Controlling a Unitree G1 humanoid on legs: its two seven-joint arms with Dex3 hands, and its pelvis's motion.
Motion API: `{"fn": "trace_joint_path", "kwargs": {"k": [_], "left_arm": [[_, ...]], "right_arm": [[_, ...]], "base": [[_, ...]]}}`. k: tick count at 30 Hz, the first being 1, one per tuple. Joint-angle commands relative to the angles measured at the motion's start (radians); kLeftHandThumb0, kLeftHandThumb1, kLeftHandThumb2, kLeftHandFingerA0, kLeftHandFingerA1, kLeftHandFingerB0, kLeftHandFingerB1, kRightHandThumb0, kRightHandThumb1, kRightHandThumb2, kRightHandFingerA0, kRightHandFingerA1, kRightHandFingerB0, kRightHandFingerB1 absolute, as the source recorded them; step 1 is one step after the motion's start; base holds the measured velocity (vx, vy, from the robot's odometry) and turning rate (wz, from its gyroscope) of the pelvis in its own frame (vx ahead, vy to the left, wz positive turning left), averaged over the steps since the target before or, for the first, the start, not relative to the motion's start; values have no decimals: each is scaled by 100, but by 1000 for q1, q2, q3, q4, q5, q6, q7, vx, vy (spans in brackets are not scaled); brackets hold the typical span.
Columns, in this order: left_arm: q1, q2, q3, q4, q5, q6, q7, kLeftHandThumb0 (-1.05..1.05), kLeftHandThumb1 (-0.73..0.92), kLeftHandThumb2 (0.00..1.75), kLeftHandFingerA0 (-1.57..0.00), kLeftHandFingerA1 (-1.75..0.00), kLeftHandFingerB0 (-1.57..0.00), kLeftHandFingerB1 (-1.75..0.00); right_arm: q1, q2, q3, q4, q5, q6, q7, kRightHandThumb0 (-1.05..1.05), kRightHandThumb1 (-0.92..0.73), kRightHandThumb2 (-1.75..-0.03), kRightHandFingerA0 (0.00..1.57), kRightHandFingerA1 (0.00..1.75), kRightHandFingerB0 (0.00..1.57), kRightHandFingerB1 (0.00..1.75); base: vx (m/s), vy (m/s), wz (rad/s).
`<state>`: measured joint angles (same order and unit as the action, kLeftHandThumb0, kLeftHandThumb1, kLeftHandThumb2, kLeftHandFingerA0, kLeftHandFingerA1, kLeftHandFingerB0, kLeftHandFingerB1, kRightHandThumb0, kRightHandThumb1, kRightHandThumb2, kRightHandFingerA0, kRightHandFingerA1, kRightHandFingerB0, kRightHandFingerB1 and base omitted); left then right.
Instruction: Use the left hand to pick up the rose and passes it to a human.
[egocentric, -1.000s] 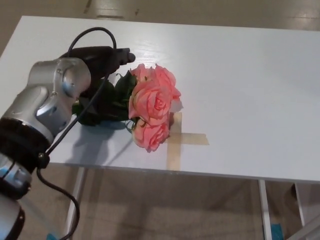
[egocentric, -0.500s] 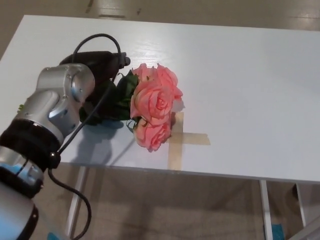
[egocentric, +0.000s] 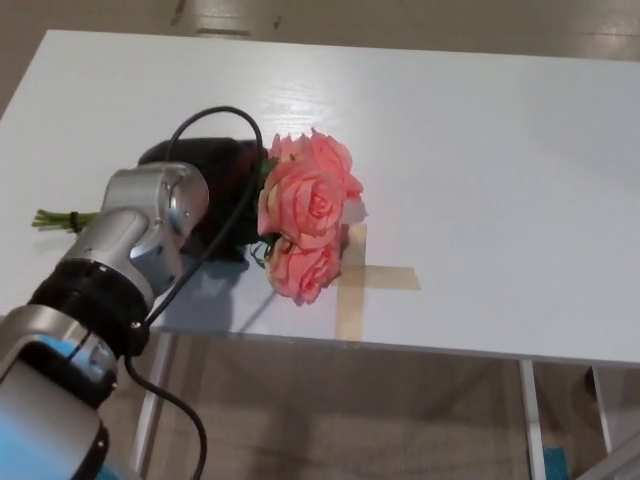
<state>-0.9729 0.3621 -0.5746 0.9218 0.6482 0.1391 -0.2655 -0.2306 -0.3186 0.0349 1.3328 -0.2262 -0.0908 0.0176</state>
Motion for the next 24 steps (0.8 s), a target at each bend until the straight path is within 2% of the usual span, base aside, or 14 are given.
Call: {"fn": "trace_joint_path", "kwargs": {"k": [1,2,4,5,7,8,9,10,12,13,14,18,19,24], "left_arm": [[12,-24,-10,53,16,-19,6,-59,36,69,-9,-26,-8,-25],[15,-34,-14,71,17,-18,1,-30,34,89,0,-47,0,-48],[19,-50,-21,99,18,-17,-7,-30,34,89,0,-47,0,-48],[20,-60,-22,108,15,-11,-24,-51,48,71,-23,-39,-12,-36],[28,-66,-23,108,12,-9,-37,-36,64,59,-43,-36,-21,-29],[29,-66,-23,108,12,-11,-39,-36,64,59,-43,-36,-21,-29],[30,-71,-20,116,8,-15,-38,-32,68,60,-58,-40,-24,-29],[27,-72,-18,119,7,-17,-39,-33,71,65,-63,-44,-25,-31],[21,-72,-15,124,7,-21,-39,-33,71,65,-63,-44,-25,-31],[16,-75,-14,132,4,-27,-54,-25,75,63,-100,-56,-43,-35],[7,-76,-19,142,8,-34,-64,-22,67,60,-116,-66,-57,-40],[0,-78,-21,155,10,-40,-63,-22,67,60,-116,-66,-57,-40],[11,-74,-27,146,18,-50,-42,-21,64,59,-102,-105,-53,-41],[46,-58,-35,112,36,-73,38,-19,65,59,-84,-102,-43,-38]], "right_arm": [[13,-7,6,5,-6,12,19,-43,-64,-59,71,47,57,41],[13,-6,7,6,-6,14,19,-43,-64,-59,71,47,58,41],[13,-4,9,8,-8,16,18,-43,-64,-59,71,47,58,41],[15,-3,11,9,-8,16,19,-43,-65,-59,71,47,58,41],[20,-3,15,9,-10,13,20,-43,-64,-59,71,47,59,42],[21,-3,16,9,-11,13,20,-43,-64,-59,71,47,59,42],[21,-4,19,9,-12,13,22,-43,-64,-59,71,47,59,42],[17,-5,20,9,-12,13,23,-43,-64,-59,71,47,59,42],[12,-6,22,8,-11,14,24,-43,-64,-59,71,47,59,42],[5,-8,24,7,-12,15,26,-44,-65,-60,71,47,59,42],[-4,-9,25,6,-10,18,31,-44,-65,-60,71,47,60,42],[-8,-9,26,7,-8,19,33,-44,-65,-60,71,47,60,42],[-8,-9,25,7,-6,19,36,-44,-64,-59,71,47,59,42],[-9,-10,20,7,0,22,45,-44,-64,-59,70,47,59,42]], "base": [[0,0,0],[0,0,0],[0,0,0],[0,0,0],[0,0,0],[0,0,0],[0,0,0],[0,0,0],[0,0,0],[0,0,0],[0,0,0],[0,0,0],[0,0,0],[0,0,0]]}}
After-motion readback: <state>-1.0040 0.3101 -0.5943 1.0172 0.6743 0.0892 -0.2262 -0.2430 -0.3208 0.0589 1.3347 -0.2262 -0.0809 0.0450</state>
